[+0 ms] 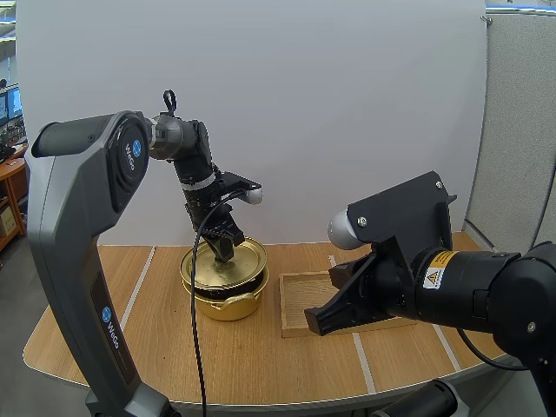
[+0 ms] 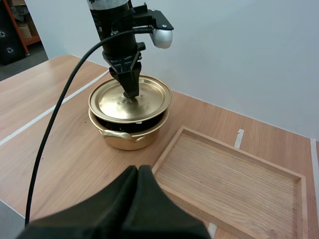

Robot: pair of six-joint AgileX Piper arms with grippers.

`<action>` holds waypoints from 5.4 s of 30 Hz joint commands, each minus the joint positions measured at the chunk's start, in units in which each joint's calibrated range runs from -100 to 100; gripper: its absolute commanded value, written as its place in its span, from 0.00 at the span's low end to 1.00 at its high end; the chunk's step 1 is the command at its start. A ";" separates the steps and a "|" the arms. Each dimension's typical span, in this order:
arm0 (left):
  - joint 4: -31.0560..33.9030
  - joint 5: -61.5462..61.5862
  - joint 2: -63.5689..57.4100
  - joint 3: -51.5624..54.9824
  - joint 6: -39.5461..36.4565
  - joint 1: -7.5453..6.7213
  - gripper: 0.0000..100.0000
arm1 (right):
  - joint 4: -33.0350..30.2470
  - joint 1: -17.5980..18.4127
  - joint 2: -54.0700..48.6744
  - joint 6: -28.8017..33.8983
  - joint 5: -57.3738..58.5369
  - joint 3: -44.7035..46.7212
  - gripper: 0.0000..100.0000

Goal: Open the pot, put the grape inside, and close it

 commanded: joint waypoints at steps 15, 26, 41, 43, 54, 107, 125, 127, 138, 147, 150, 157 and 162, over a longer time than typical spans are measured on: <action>-2.07 -0.46 0.39 2.74 0.38 -0.04 0.00 | 0.11 -0.27 -0.38 -0.37 -1.33 -0.10 0.00; -2.12 -0.46 3.11 3.38 0.38 -0.04 0.00 | 0.11 -0.27 -0.38 -0.37 -1.33 -0.10 0.00; -2.69 0.33 2.75 3.38 0.38 -0.04 0.49 | 0.11 -0.27 -0.38 -0.37 -1.33 -0.10 0.00; -3.08 0.33 2.26 3.38 0.38 -0.04 0.77 | 0.11 -0.27 -0.38 -0.37 -1.15 -0.10 0.00; -4.26 0.33 -11.24 -2.35 -0.16 -0.04 1.00 | 0.11 -0.27 -0.38 -0.37 -1.15 -0.10 0.00; -0.07 -7.77 -92.73 33.99 -18.99 -0.04 0.00 | 0.64 -1.97 -0.38 -0.37 -3.00 -0.10 0.00; 2.28 -43.75 -106.23 56.12 -40.27 1.36 0.00 | 1.93 -10.03 -1.67 -0.37 -21.69 -0.10 0.00; 2.84 -47.51 -107.77 56.93 -40.27 1.36 0.00 | 1.93 -10.03 -2.99 -0.37 -23.70 -0.10 0.00; 4.00 -48.45 -112.54 57.19 -39.82 2.53 0.00 | 2.60 -11.06 -9.03 -0.37 -26.82 0.34 0.00; 4.15 -64.07 -112.54 71.47 -34.93 2.74 0.00 | 2.85 -11.87 -9.03 -0.37 -37.68 9.59 0.00; 4.15 -78.32 -112.54 77.90 -31.02 2.74 0.00 | 3.51 -11.87 -9.03 -0.37 -48.99 14.69 0.00; 3.93 -87.07 -112.54 85.65 -31.50 2.74 0.00 | 2.39 -11.87 -9.03 -0.37 -45.22 20.05 0.00; 3.57 -86.90 -112.54 86.97 -35.31 2.74 0.00 | 2.39 -11.87 -9.03 -0.37 -43.08 21.72 0.00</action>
